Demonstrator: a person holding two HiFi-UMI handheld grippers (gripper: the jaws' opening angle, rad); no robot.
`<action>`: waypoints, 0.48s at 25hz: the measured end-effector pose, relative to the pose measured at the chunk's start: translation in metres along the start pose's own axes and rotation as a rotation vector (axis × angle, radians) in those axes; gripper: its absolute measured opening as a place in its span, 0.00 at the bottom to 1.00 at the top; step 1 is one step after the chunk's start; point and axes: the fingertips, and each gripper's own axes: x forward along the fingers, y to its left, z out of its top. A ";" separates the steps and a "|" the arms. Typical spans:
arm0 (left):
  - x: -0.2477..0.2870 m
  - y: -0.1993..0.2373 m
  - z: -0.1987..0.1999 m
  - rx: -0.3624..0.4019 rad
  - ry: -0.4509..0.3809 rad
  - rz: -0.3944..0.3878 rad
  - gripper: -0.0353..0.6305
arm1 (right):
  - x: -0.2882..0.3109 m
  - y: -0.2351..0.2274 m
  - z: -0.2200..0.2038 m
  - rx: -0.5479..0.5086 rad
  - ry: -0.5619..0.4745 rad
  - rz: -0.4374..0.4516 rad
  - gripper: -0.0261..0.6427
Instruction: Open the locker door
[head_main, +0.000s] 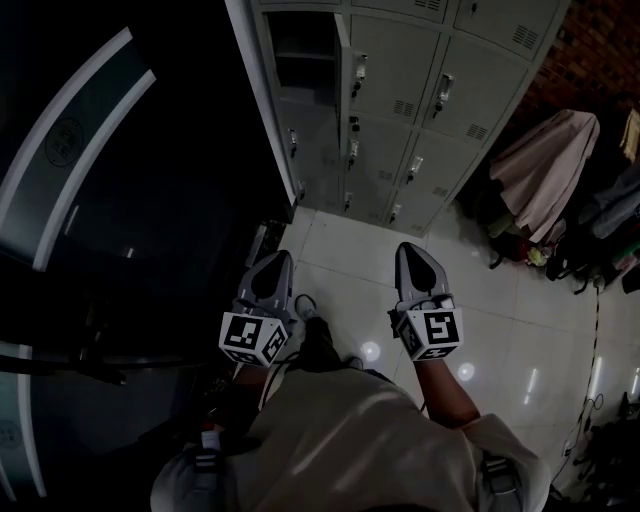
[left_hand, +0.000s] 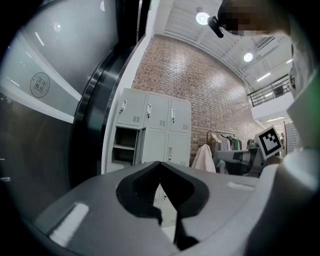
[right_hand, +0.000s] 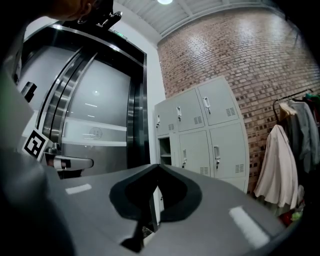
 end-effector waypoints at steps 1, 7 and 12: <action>-0.003 -0.007 0.002 0.006 -0.002 -0.003 0.05 | -0.007 0.000 0.002 0.003 -0.005 0.001 0.04; -0.012 -0.029 -0.005 0.054 0.033 -0.017 0.05 | -0.026 0.006 0.008 -0.003 -0.006 0.012 0.04; -0.017 -0.029 0.010 0.066 0.007 -0.028 0.05 | -0.027 0.017 0.019 -0.022 -0.021 0.013 0.04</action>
